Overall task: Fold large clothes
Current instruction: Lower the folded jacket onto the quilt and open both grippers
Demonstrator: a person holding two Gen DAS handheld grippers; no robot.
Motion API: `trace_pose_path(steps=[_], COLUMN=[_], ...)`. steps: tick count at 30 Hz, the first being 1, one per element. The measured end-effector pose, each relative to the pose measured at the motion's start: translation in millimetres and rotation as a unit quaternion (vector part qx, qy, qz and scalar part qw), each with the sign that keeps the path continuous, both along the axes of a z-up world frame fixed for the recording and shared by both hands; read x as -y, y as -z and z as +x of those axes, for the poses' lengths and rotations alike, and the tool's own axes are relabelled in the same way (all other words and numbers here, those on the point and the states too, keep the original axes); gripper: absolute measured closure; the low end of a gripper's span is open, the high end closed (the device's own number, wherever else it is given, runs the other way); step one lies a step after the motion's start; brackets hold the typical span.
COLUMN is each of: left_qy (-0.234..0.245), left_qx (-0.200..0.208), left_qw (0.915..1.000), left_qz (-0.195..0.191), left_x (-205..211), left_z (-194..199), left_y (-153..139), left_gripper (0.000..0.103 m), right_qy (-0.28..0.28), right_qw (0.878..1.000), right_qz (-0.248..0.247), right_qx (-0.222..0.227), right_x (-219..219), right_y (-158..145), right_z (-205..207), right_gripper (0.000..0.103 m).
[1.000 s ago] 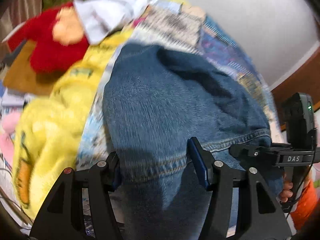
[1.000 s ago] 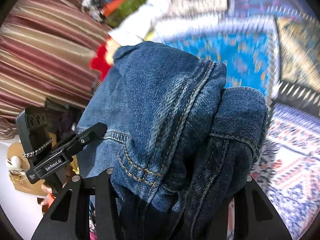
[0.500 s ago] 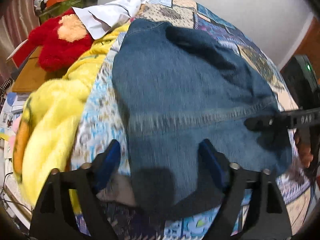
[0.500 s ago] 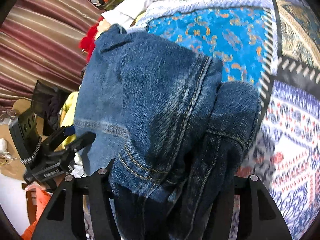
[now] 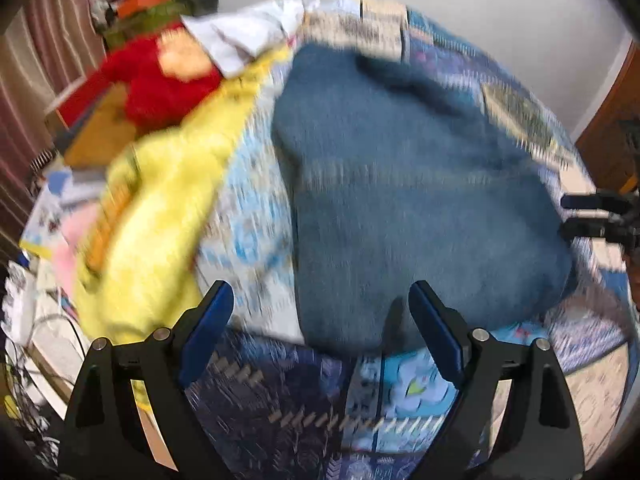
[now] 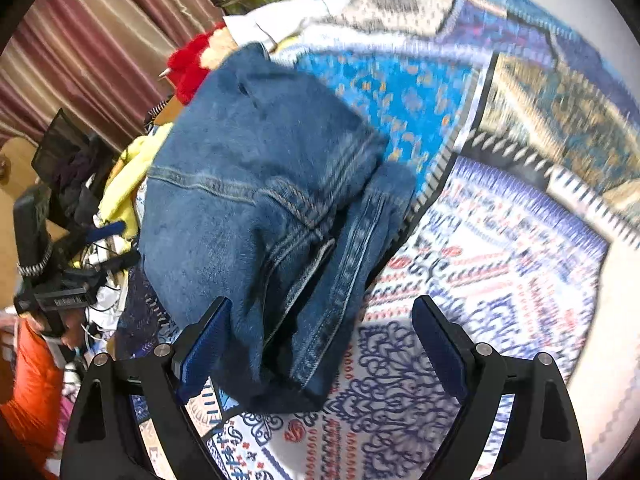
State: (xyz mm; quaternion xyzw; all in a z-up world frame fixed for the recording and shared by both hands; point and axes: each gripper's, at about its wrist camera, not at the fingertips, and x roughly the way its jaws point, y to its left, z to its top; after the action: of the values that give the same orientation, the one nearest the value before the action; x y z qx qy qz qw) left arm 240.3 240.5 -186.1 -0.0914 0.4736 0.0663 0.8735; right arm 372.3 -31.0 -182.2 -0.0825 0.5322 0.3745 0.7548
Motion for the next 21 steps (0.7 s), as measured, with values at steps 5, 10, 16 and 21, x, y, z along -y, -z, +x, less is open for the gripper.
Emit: trace_pose_path(steps=[5,10,16,21], left_qy=[-0.015,-0.033,-0.031,-0.029], left_qx=[0.047,0.043,-0.001,-0.017], left_qw=[0.9986,0.9982,0.9994,0.9969], left_qz=[0.021,0.027,0.016,0.072], left_x=[-8.6,-13.5,0.6,21.1], left_z=[48.9,122.2,182.8,200.1], left_y=[-40.3,-35.8,0.8,18.8], left_gripper=[0.013,0.013,0.013,0.013], right_qy=[0.023,0.064,0.071,0.070], right_qw=[0.997,0.991,0.995,0.996], right_qz=[0.034,0.055,0.039,0.004], right_qx=[0.069,0.099,0.064,0.048], right_x=[-5.3,-29.7,-52.7,-39.6], right_y=[-32.9,-36.4,1.2,36.2], right_z=[16.4,46.5,73.0,82.5], right_gripper=[0.013,0.013,0.013,0.013])
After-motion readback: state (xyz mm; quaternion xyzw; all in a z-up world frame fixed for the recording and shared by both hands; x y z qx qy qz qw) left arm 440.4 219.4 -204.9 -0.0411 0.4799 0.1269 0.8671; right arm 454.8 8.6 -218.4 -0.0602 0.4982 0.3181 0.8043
